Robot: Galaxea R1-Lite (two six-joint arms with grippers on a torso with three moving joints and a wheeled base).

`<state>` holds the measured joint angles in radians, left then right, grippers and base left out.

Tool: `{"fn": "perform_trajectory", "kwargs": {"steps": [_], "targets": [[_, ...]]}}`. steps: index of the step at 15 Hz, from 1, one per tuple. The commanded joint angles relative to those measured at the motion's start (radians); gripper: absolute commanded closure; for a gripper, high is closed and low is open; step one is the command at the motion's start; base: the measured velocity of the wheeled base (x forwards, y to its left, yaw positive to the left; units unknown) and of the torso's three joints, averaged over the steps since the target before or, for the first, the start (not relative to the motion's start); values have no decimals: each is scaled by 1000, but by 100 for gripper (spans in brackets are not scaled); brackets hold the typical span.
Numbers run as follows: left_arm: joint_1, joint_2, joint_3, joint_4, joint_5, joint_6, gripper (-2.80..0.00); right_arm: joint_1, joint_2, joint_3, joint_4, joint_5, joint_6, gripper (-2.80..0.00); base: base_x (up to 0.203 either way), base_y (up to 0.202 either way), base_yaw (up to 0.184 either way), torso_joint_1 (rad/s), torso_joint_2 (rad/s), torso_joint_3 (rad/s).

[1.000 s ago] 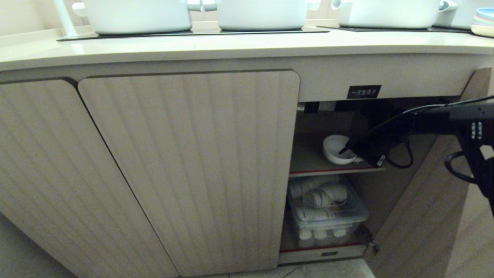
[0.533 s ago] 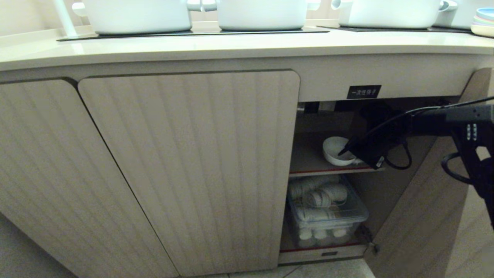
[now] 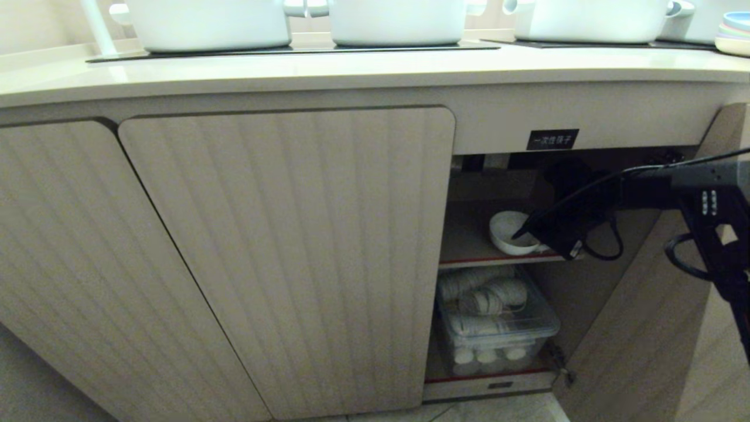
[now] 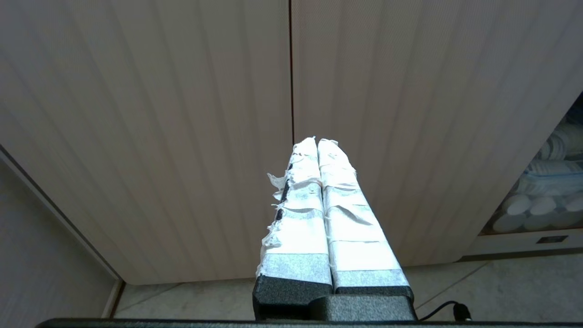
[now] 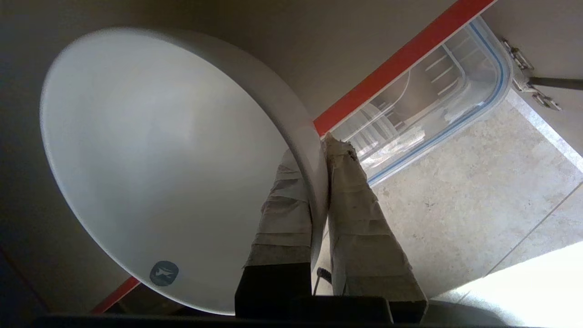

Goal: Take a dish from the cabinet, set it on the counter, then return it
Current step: Put it back into the cabinet

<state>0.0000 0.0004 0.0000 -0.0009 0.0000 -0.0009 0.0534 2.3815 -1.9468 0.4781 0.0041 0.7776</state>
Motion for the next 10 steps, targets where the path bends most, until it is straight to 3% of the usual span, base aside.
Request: {"fn": "perform_trajectory", "kwargs": {"steps": [1,10], "targets": [[0,0,0,0,1,-1,0,0,4,0,2,1,5,0,0,0,0,0,0,0],[2,0,0,1,0,-1,0,0,22,-4,-15,-1,3,0,0,0,0,0,0,0]]}}
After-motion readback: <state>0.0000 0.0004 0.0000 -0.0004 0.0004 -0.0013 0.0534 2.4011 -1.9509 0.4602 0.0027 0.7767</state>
